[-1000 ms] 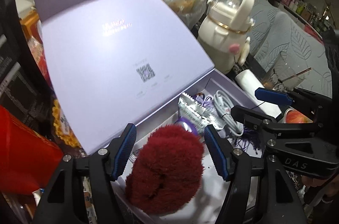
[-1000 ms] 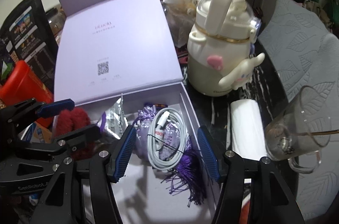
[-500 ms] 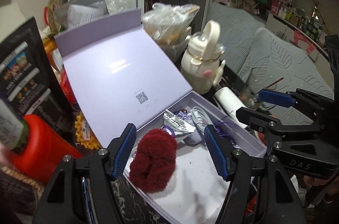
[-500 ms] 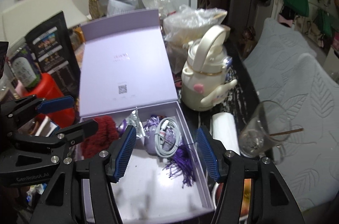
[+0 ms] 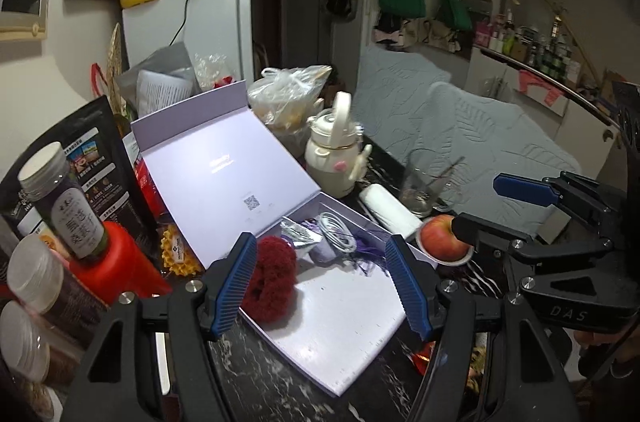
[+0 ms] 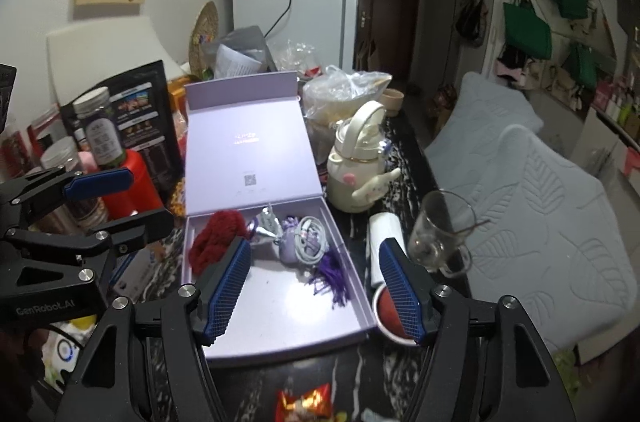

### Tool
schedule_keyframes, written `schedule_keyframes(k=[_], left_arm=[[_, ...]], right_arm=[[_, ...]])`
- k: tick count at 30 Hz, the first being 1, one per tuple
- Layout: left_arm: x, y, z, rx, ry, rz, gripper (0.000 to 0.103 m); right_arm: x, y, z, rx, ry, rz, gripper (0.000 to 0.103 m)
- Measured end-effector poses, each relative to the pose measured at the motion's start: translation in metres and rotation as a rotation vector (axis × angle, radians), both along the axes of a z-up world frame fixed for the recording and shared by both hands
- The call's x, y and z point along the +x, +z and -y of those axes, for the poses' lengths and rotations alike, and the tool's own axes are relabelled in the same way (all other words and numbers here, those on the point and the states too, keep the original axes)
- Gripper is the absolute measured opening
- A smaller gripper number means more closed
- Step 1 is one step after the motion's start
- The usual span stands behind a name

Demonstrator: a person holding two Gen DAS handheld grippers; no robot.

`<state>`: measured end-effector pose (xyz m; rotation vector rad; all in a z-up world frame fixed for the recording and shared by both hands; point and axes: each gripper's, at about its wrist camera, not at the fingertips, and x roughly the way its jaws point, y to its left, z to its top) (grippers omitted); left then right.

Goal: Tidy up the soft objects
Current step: 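Withdraw both tools from the box back toward the remaining items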

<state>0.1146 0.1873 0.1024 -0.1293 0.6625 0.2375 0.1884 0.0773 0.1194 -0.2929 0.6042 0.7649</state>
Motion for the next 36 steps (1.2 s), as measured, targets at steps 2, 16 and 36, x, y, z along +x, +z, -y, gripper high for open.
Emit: schedule_keyframes(k=[2,16,36], left_arm=[[-0.010,0.004,0.008,0.006,-0.022,0.008,0.066],[-0.075,-0.001,0.064,0.027,-0.104,0.037,0.077],[-0.118,-0.031,0.132,-0.001,-0.258,0.020,0.082]], right_arm=[[-0.011,0.001,0.008,0.004,0.003,0.007,0.067],[-0.090,-0.017,0.068,0.034,-0.044,0.015,0.067],[-0.146,-0.061,0.156,0.072,-0.218,-0.018,0.079]])
